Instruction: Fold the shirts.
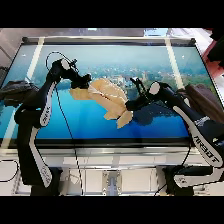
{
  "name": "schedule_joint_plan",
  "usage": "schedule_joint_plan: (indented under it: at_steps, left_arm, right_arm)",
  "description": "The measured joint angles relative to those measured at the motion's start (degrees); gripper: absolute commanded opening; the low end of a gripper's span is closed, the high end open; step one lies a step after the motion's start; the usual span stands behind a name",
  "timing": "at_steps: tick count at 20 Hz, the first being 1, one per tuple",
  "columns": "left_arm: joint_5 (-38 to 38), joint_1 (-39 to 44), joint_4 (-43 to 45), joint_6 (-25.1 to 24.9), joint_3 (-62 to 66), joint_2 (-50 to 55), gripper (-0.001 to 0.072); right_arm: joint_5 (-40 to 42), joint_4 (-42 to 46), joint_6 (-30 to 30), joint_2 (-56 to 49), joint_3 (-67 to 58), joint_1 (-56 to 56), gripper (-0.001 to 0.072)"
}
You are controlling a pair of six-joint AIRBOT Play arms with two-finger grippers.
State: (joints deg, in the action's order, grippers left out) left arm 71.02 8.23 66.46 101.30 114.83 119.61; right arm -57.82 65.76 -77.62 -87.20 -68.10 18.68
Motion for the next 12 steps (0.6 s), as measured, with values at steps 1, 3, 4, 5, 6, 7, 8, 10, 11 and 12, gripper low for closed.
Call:
schedule_joint_plan:
  at_steps: [1,3,4,5,6,7,8,10,11,12]
  left_arm:
    - [0.11,-0.04,-0.02,-0.63,0.46,-0.13,0.001]
    - [0.2,-0.39,-0.09,-1.42,1.81,-1.14,0.001]
    - [0.2,-0.7,-0.09,-2.03,2.34,-2.16,0.001]
    - [0.13,-1.18,-0.11,-2.69,2.75,-3.76,0.001]
    - [0.04,-1.68,-0.15,-3.63,3.08,-5.66,0.001]
    - [0.15,-2.21,-0.22,-4.79,3.28,-8.2,0.001]
    - [0.33,-2.62,-0.24,-6.16,3.45,-10.95,0.001]
    - [1.53,-3.17,-0.76,-9.81,3.65,-17.88,0.001]
    - [2.34,-3.3,-0.98,-11.47,3.69,-21.51,0.001]
    - [2.93,-3.43,-1.01,-13.25,3.76,-25.79,0.001]
  right_arm:
    - [1.92,0.52,-0.22,-0.28,0.26,0.0,0.0026]
    - [4.66,3.08,-1.01,0.04,-0.11,-0.57,0.0026]
    - [5.09,5.53,-2.05,0.85,-0.98,-1.09,0.0026]
    - [5.03,8.57,-3.26,1.95,-2.16,-1.7,0.0025]
    - [4.04,12.41,-4.52,3.48,-3.74,-2.34,0.0025]
    - [2.8,15.85,-5.46,5.31,-5.46,-2.84,0.0025]
    - [1.57,19.61,-6.21,7.63,-7.5,-3.28,0.0025]
    - [-1.31,26.14,-7.17,12.87,-11.78,-3.82,0.0025]
    - [-2.45,28.24,-7.5,15.58,-13.88,-3.98,0.0025]
    - [-3.98,30.01,-7.74,18.58,-16.13,-4.09,0.0025]
